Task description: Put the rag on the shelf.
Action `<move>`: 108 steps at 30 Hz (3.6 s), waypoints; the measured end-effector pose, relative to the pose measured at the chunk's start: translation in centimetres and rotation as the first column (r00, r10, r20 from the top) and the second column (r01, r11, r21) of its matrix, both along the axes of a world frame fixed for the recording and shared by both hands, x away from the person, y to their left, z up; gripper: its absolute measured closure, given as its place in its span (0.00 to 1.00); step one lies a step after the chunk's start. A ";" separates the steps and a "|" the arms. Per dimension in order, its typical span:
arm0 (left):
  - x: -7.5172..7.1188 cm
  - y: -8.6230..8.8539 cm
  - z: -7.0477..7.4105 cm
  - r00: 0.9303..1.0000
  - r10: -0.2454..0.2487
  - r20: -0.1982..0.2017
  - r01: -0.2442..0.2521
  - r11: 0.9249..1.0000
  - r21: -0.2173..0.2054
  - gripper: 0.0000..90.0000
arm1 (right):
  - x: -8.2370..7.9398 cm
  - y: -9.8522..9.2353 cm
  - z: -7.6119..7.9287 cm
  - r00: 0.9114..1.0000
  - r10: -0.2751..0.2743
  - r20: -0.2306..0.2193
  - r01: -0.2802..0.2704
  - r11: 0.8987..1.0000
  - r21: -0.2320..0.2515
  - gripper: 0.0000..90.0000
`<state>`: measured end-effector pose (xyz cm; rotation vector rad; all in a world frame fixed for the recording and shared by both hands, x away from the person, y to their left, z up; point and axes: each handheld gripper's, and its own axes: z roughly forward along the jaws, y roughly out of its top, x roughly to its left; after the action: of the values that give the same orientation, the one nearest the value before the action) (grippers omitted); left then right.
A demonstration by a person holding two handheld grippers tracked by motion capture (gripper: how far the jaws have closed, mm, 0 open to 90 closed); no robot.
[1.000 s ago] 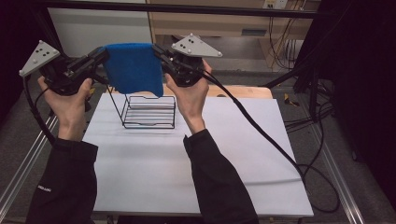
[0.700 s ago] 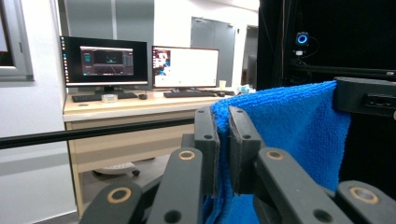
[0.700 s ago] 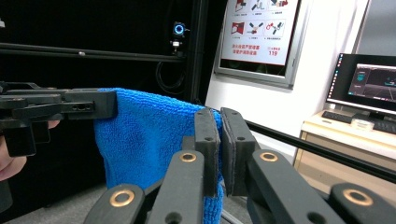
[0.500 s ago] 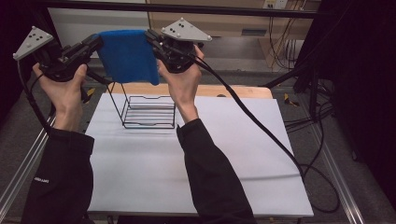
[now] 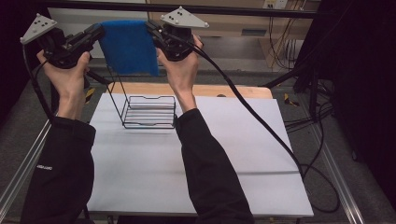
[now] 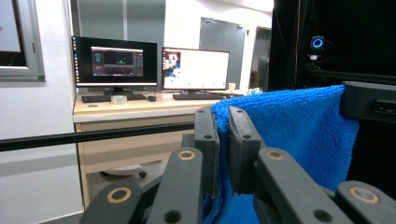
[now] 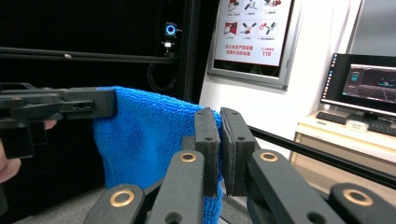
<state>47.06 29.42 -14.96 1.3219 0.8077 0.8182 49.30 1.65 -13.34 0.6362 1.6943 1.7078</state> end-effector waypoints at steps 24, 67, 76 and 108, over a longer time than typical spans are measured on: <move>2.9 0.2 -2.8 0.998 0.002 -0.056 -0.001 1.000 0.025 0.93 | 3.6 0.2 -2.2 0.998 -0.014 -0.062 0.010 0.998 -0.064 0.96; -0.1 1.7 -7.8 0.984 -0.104 -0.143 0.123 0.984 0.129 0.92 | 0.6 -0.5 -7.3 0.979 0.077 -0.190 -0.104 0.985 -0.137 0.96; -0.9 2.0 -8.4 0.979 -0.097 -0.178 0.128 0.977 0.173 0.90 | -0.1 -0.4 -7.6 0.973 0.100 -0.209 -0.138 0.975 -0.175 0.96; -1.3 2.4 -8.5 0.921 -0.107 -0.375 0.185 0.966 0.178 0.87 | 0.0 -0.4 -10.5 0.948 0.147 -0.283 -0.219 0.945 -0.244 0.94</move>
<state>45.79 31.83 -23.47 1.7353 0.9139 0.5558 49.26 1.26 -23.87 0.6084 2.1924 1.5214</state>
